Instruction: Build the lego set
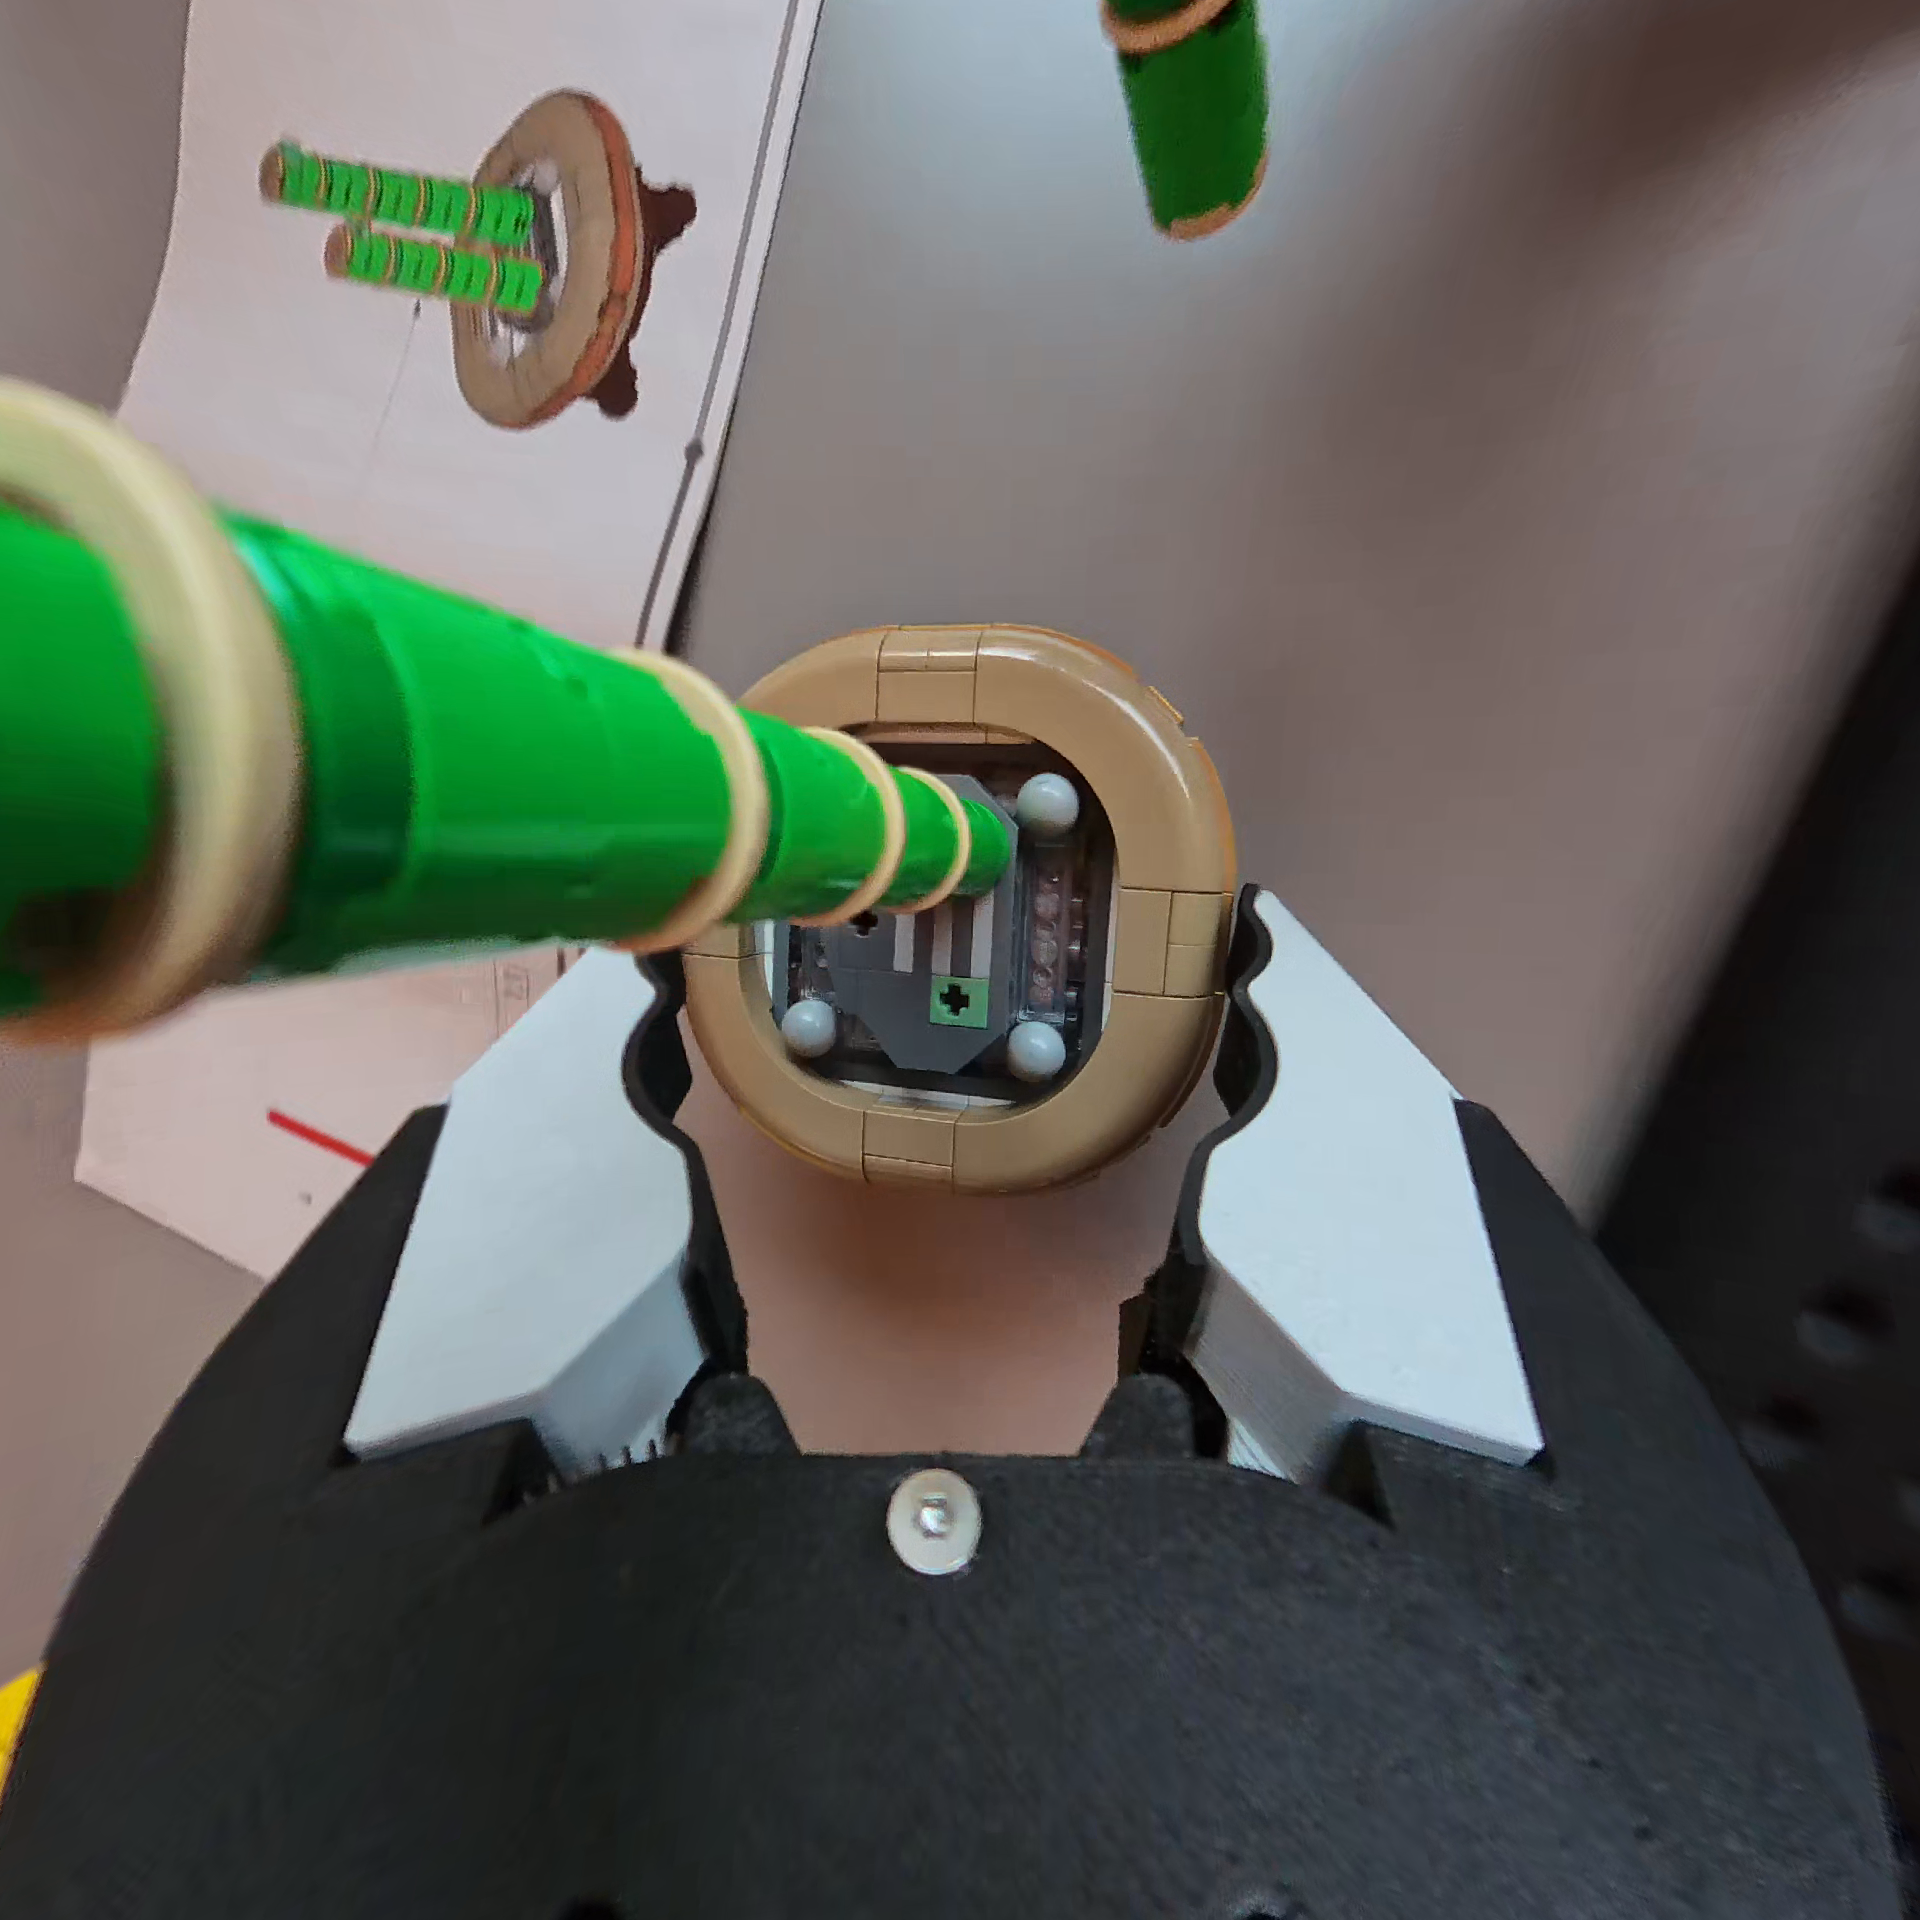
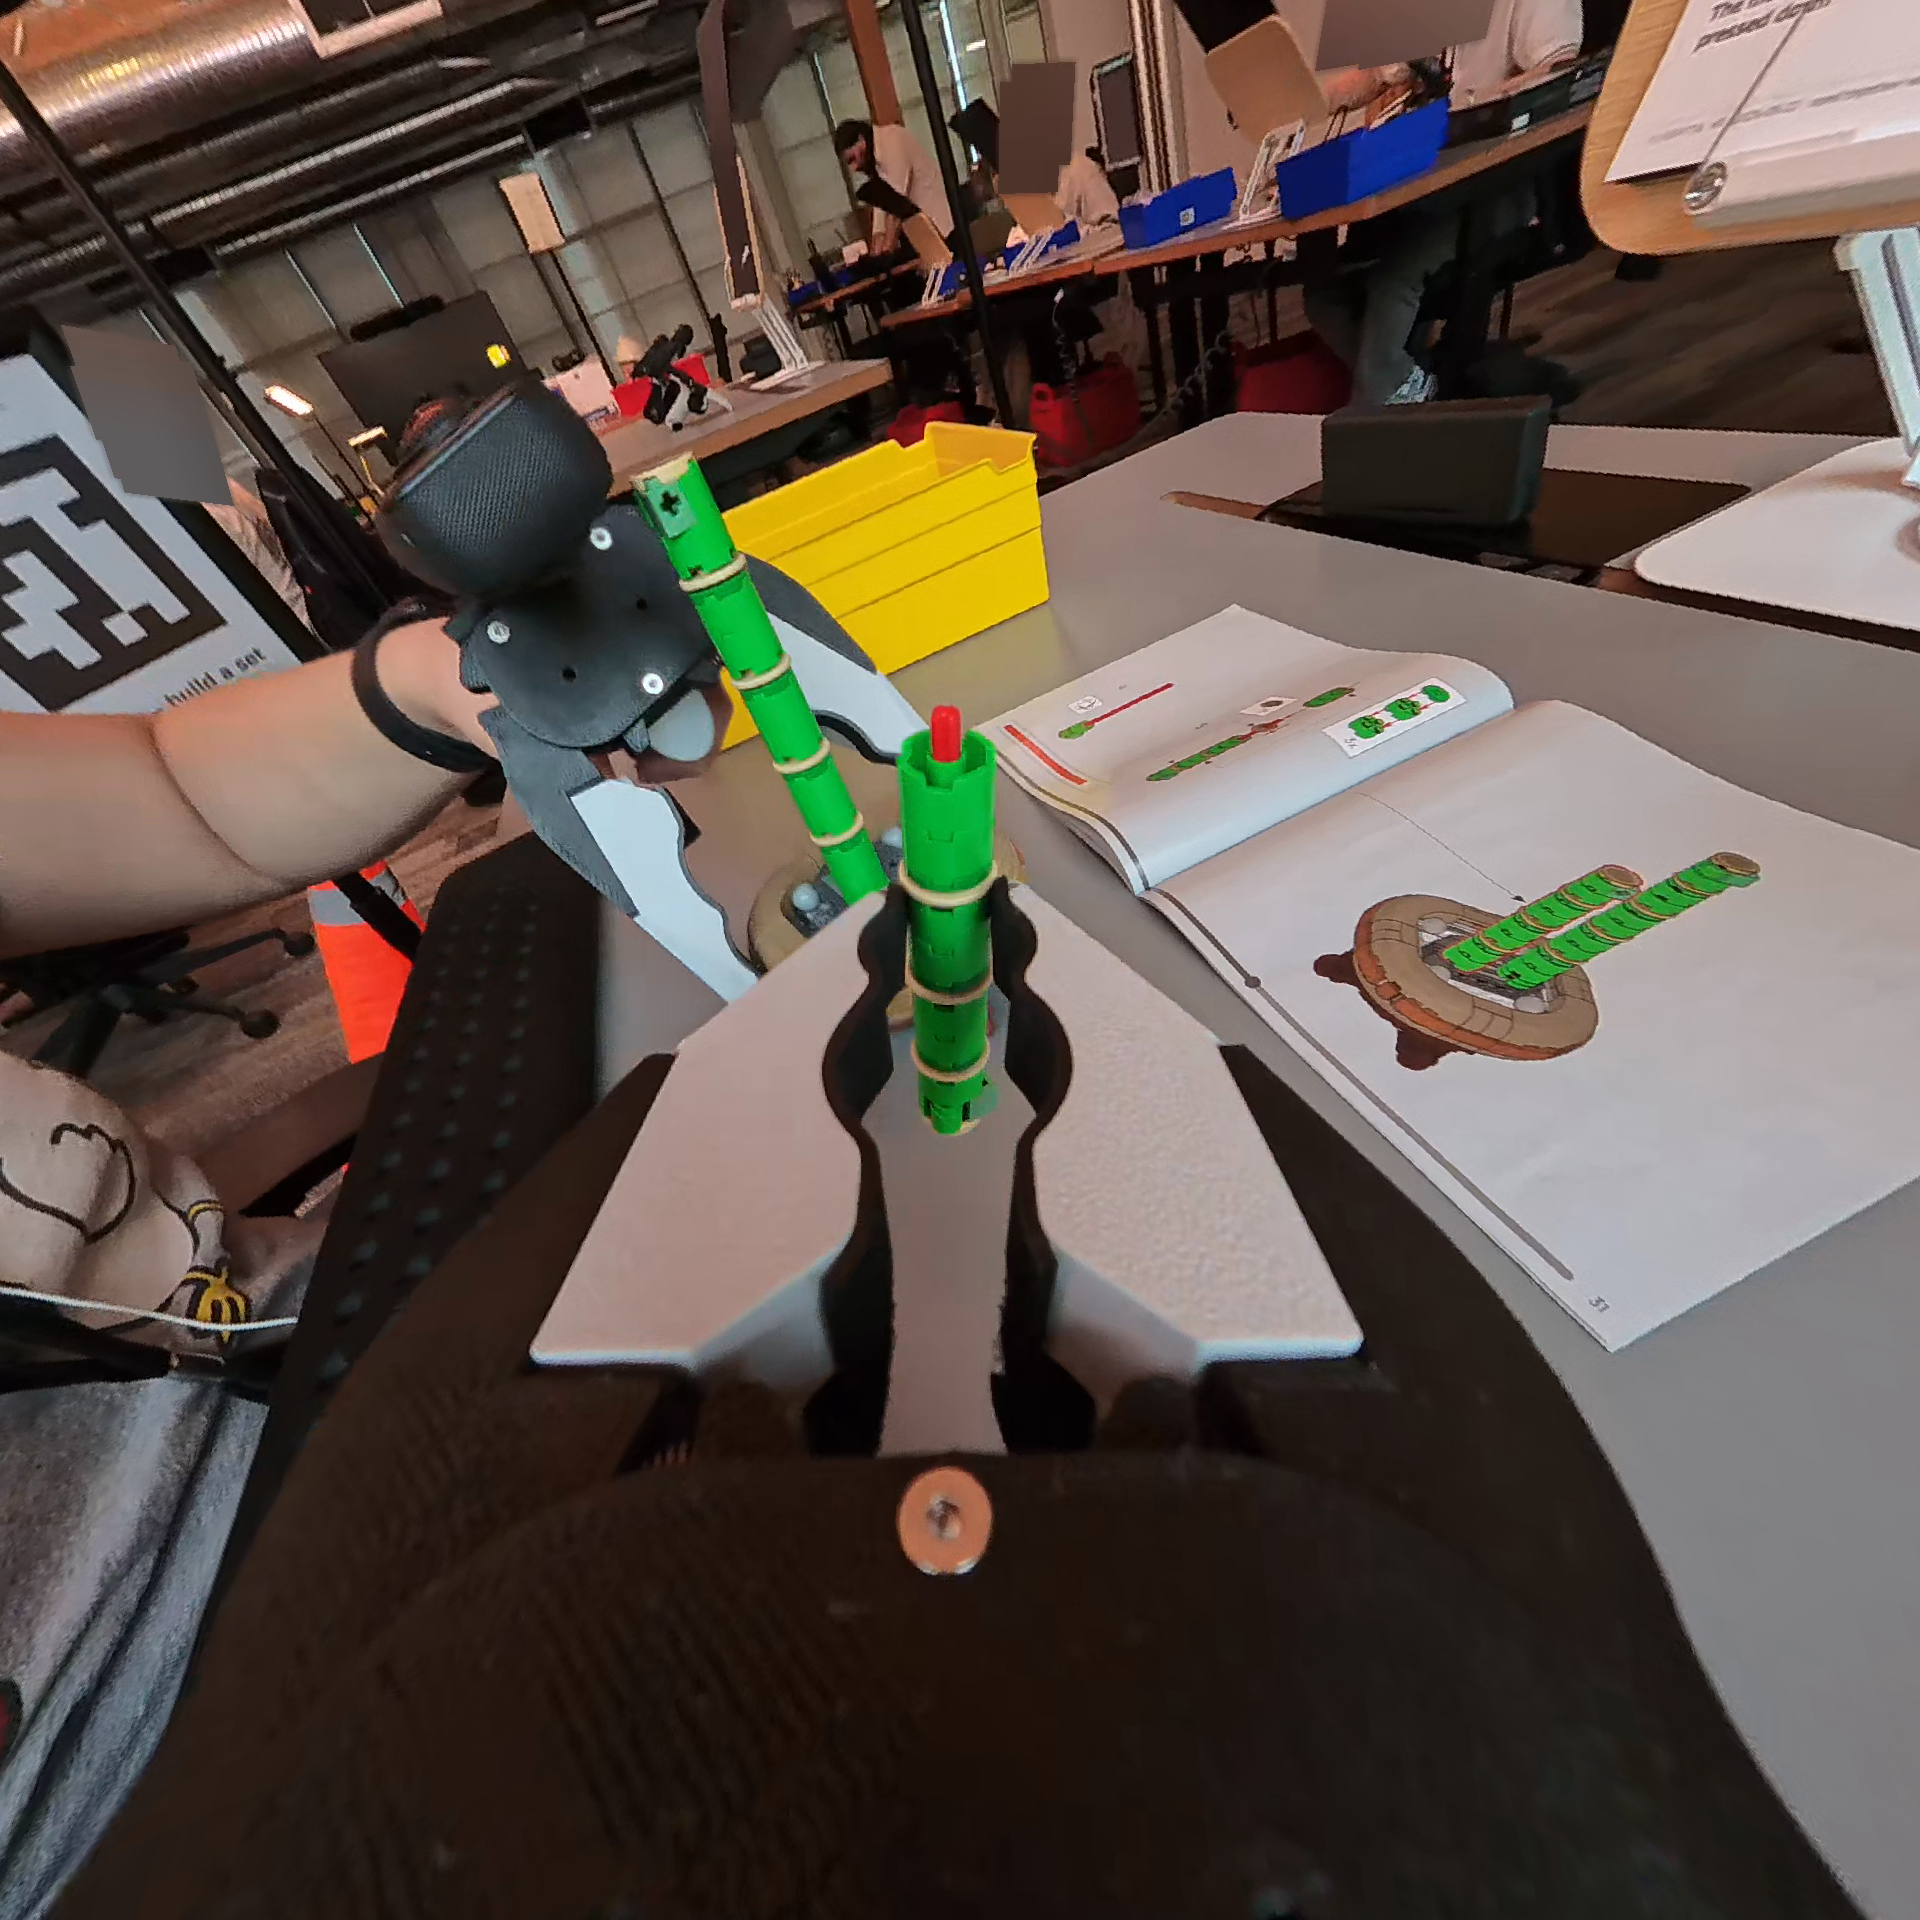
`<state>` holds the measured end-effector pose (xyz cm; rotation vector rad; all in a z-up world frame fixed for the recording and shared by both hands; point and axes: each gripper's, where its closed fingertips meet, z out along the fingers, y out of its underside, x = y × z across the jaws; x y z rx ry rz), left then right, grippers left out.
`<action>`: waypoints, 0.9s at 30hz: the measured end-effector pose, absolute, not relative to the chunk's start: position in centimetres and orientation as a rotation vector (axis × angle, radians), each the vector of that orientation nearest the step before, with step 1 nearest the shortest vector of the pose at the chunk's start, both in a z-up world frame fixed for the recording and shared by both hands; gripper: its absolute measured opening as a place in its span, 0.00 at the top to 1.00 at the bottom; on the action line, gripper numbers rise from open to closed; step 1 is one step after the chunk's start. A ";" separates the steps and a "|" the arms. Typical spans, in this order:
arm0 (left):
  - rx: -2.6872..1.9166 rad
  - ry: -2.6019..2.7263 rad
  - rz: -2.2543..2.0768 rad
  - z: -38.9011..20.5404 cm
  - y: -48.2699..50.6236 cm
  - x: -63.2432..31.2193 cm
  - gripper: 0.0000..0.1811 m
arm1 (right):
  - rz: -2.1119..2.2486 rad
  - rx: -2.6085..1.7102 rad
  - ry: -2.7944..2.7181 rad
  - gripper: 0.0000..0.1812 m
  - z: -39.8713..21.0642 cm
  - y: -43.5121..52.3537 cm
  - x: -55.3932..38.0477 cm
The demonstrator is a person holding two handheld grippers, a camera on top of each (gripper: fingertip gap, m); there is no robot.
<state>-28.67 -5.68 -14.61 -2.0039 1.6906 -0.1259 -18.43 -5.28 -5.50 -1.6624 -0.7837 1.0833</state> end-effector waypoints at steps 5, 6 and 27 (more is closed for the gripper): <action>-1.985 1.611 -0.173 -14.4 -5.3 -28.3 0.39 | 1.124 -1.668 -0.735 0.92 -5.5 -5.1 -18.0; -1.993 1.586 -0.176 -14.3 -5.3 -28.8 0.38 | 1.140 -1.668 -0.720 0.92 -5.5 -5.1 -17.9; -1.659 1.005 -0.559 -8.2 -12.2 -32.5 0.61 | 1.698 -1.674 -0.313 0.92 -4.1 -4.5 -15.8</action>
